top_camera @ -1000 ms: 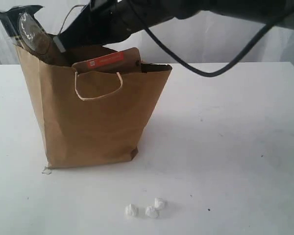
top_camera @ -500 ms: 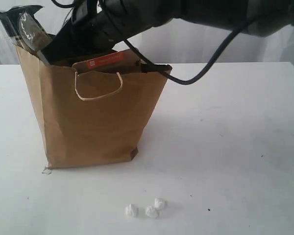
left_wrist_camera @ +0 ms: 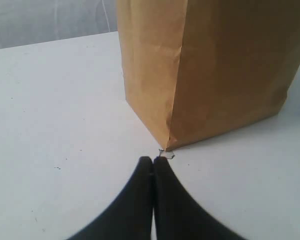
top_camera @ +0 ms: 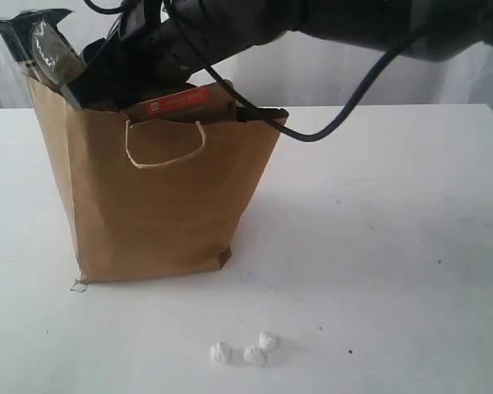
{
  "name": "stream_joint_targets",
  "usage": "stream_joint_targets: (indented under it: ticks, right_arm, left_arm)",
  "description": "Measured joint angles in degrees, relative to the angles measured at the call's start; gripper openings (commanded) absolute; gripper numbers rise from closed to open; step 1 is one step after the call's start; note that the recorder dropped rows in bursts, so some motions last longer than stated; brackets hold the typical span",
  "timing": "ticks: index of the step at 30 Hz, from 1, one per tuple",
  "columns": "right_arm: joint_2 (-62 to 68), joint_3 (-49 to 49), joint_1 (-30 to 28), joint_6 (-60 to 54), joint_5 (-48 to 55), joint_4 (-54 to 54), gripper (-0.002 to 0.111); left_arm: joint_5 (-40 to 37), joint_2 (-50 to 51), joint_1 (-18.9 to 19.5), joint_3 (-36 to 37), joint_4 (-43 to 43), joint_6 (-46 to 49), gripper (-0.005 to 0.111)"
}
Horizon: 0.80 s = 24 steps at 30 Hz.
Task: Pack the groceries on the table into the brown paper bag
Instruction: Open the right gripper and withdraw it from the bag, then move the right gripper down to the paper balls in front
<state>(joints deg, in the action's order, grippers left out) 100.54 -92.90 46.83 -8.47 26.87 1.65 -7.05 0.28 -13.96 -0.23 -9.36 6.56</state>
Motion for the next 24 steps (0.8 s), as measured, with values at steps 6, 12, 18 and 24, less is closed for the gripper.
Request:
stream_joint_targets:
  ticks: [6,12,18,24]
  right_arm:
    - [-5.59,1.56,0.00,1.98,1.30,-1.98,0.058]
    - [-16.47,10.29,0.00,6.86,1.55,-5.64,0.058]
    - [-31.56,20.83,0.00,14.69,2.37,-12.93,0.056]
    - [-46.80,30.79,0.00,16.90,7.78,-14.15,0.054]
  left_arm:
    - [0.00,0.00,0.00,0.00,0.00,0.00,0.000]
    - [0.00,0.00,0.00,0.00,0.00,0.00,0.000]
    - [0.00,0.00,0.00,0.00,0.00,0.00,0.000]
    - [0.00,0.00,0.00,0.00,0.00,0.00,0.000]
